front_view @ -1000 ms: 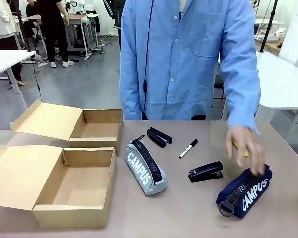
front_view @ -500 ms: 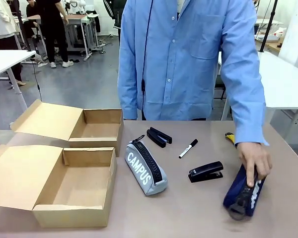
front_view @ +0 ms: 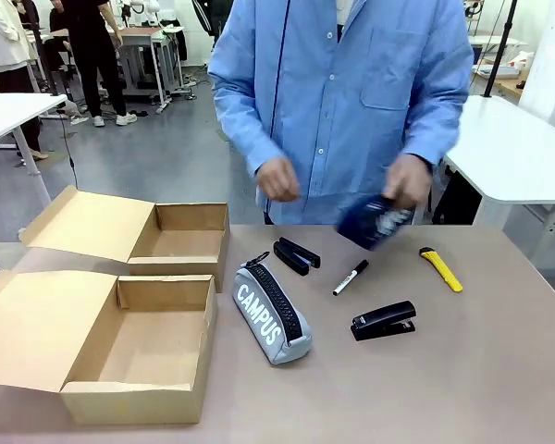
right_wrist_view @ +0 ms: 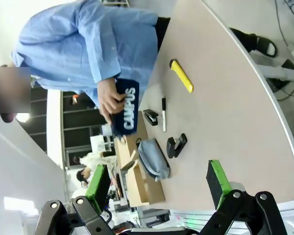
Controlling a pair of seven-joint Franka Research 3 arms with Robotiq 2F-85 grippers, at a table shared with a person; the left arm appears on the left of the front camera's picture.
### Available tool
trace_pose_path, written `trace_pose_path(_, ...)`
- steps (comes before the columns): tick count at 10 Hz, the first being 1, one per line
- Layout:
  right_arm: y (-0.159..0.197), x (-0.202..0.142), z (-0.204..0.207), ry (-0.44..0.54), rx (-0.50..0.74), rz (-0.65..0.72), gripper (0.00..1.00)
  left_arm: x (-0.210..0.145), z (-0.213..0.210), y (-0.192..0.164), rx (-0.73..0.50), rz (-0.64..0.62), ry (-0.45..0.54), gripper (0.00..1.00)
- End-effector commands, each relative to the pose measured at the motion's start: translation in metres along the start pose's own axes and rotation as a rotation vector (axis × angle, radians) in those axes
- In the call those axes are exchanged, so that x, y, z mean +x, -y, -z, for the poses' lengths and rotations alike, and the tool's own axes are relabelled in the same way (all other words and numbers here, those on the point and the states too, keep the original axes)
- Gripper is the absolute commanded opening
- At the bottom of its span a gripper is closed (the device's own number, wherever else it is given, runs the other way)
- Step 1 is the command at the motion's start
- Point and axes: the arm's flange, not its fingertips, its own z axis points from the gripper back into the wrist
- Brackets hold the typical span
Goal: Place items inside the box.
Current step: Pick up a Pencil pouch or Stapler and place it inside the Mailer Box closest to the robot.
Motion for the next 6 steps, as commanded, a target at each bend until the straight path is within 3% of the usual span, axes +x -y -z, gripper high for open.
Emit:
trace_pose_path(1,-0.014,-0.002,0.014,-0.044,0.001,-0.071,1.0,0.002,0.0,0.002,-0.023,0.023,0.012,1.0)
trace_pose_path(4,-0.073,-0.033,0.069,-0.205,-0.081,-0.204,1.0,0.002,0.0,0.002,-0.023,0.023,0.012,1.0)
trace_pose_path(6,-0.134,-0.093,0.147,-0.393,-0.278,-0.405,1.0,0.002,0.0,0.002,-0.023,0.023,0.012,1.0)
